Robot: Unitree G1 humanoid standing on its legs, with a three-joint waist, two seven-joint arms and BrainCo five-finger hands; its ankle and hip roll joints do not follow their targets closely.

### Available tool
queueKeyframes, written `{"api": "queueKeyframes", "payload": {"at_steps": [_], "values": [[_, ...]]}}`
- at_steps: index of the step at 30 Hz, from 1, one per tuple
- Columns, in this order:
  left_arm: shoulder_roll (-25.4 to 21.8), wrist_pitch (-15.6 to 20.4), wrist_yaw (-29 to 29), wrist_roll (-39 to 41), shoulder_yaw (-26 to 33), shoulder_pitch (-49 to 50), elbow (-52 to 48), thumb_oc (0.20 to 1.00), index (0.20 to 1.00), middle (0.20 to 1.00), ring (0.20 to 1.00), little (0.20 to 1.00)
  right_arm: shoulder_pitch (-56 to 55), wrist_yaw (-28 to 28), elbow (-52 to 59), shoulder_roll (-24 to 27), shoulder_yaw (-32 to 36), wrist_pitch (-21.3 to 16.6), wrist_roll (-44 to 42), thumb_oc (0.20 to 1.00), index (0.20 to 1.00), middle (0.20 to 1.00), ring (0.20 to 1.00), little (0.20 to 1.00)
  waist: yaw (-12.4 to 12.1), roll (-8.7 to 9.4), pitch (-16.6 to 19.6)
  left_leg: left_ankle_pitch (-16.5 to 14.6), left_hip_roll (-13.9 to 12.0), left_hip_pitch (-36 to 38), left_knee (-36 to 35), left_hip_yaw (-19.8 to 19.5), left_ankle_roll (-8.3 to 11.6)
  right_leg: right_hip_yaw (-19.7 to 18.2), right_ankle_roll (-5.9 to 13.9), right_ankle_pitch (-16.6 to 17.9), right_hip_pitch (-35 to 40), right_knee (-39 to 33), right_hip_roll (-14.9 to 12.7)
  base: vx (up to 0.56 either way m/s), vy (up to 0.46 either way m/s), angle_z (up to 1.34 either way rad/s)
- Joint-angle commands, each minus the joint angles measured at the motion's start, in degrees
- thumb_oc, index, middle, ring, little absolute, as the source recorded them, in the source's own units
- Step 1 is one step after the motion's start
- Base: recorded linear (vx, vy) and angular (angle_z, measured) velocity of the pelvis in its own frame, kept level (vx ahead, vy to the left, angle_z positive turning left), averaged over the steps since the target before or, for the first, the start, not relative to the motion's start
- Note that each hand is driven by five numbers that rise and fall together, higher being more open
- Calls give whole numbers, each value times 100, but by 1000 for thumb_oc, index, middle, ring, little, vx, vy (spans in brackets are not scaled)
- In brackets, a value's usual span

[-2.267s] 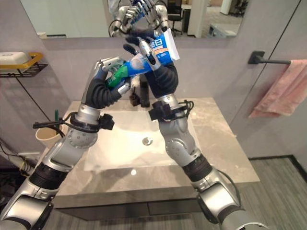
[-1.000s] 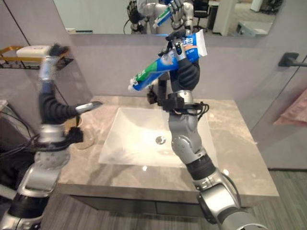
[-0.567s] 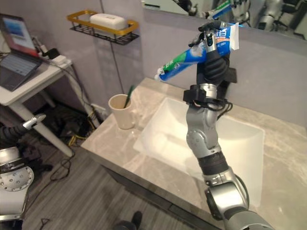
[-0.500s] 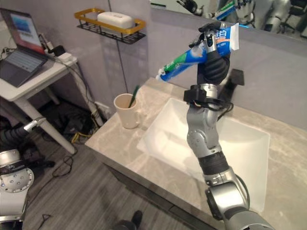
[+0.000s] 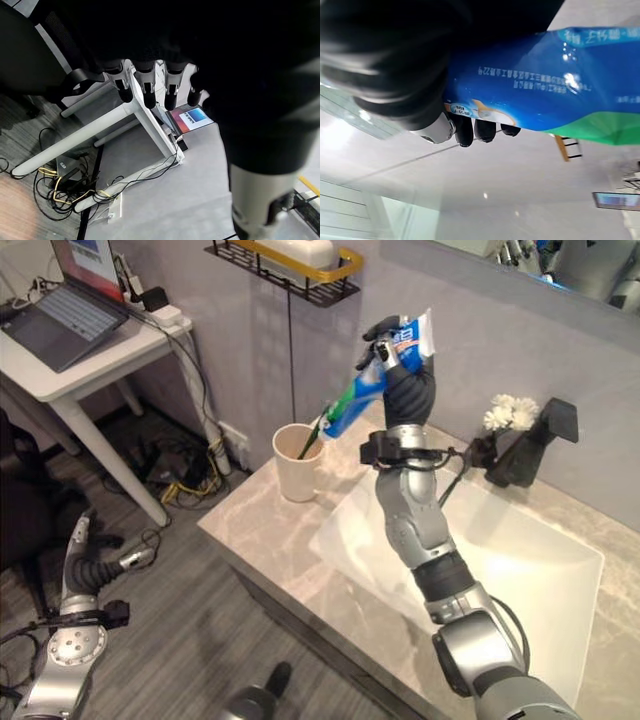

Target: Put brush and paste in cup on sink, flatten towel.

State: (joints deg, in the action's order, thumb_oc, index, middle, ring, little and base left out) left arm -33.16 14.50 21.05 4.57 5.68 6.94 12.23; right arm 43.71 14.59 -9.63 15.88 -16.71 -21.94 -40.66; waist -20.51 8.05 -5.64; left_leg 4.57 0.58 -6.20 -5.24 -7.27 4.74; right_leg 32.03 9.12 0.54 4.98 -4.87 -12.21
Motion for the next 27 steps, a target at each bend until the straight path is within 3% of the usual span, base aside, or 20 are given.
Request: {"api": "queueKeyframes", "payload": {"at_steps": [1,11,27], "values": [[-425,274,-9,38,-133,-94,-105,1000,1000,1000,1000,1000,586,-104,80,145,-60,-171,166,200,200,200,200,200,-39,46,324,111,-212,-198,24,120,110,-128,369,1206,258,-3,-627,12,31,1],[-364,190,-8,29,-268,-135,-31,1000,1000,1000,1000,1000,623,-137,73,58,-245,-106,126,200,200,200,200,200,-43,98,298,92,-100,-262,24,69,46,-86,414,1301,237,19,-711,3,13,1],[-190,126,-100,58,-503,-80,-31,1000,1000,1000,1000,1000,524,-322,-148,28,-686,182,116,200,200,200,200,200,57,117,295,83,-146,-214,24,119,67,-129,416,1344,237,8,-690,0,0,0]]}}
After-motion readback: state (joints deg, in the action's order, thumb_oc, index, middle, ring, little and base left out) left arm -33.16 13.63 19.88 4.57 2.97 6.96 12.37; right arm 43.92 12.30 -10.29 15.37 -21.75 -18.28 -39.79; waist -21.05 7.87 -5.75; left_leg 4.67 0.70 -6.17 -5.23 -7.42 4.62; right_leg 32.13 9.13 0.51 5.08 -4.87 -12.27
